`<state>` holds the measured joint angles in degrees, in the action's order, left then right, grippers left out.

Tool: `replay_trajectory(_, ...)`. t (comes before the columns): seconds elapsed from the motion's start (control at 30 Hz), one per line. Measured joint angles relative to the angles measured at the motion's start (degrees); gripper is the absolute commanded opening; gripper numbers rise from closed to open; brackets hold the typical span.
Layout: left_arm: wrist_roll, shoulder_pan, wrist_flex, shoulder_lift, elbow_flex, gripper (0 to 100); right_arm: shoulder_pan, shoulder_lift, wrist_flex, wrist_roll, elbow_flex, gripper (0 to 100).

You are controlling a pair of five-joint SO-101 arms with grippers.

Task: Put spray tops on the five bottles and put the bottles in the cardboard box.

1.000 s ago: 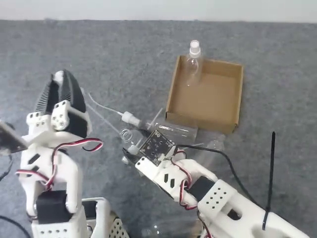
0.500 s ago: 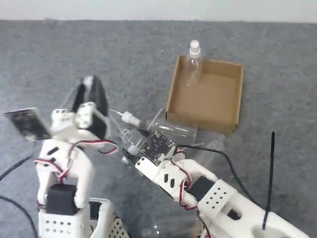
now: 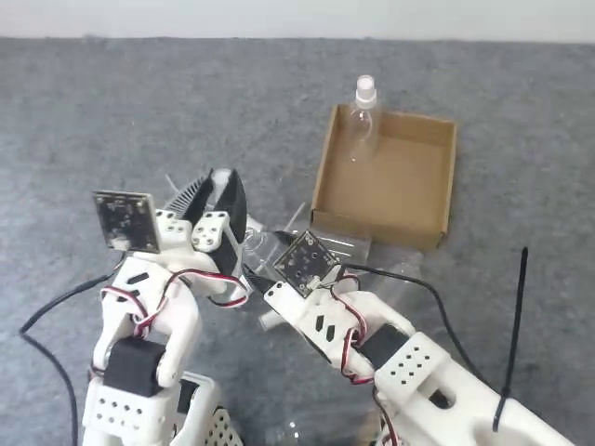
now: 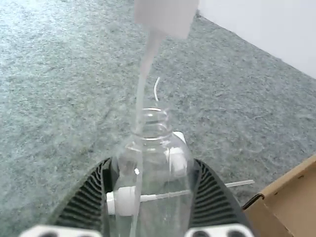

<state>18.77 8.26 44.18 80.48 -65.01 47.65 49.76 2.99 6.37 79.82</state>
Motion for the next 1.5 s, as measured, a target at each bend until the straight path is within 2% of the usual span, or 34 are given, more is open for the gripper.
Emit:
replay_trajectory(0.3, 0.0, 0.2, 1.6, 0.0, 0.0, 2, 0.0, 0.0, -5.2, 0.0, 3.0, 0.6)
replay_trajectory(0.5, 0.0, 0.2, 1.6, 0.0, 0.0, 14, 0.0, 0.0, -6.2, 0.0, 3.1, 0.6)
replay_trajectory(0.8, -0.2, 0.0, 1.6, 0.0, 0.0, 15, 0.0, 0.0, -6.2, 0.0, 3.1, 0.6)
replay_trajectory(0.93, -0.2, 0.0, 1.6, 0.0, 0.0, 15, 0.0, 0.0, -6.2, 0.0, 3.1, 0.6)
replay_trajectory(1.03, -0.2, -2.6, 1.6, 0.0, 0.1, 15, 0.0, 0.0, -6.2, 0.0, 3.1, 0.6)
replay_trajectory(1.17, 0.0, -12.2, 1.6, -0.1, 0.2, 15, 0.0, 0.0, -6.2, 0.0, 3.1, 0.6)
replay_trajectory(1.23, -0.3, -15.0, 1.6, -0.1, 0.2, 12, 0.0, 0.0, -6.2, 0.0, 3.1, 0.6)
replay_trajectory(1.37, -0.3, -16.1, 1.5, 0.0, -0.6, 1, 0.0, 0.0, -6.2, 0.0, 3.1, 0.6)
replay_trajectory(1.5, 0.0, -15.8, 0.0, -0.1, -2.9, 1, 0.0, 0.0, -6.2, 0.0, 3.1, 0.6)
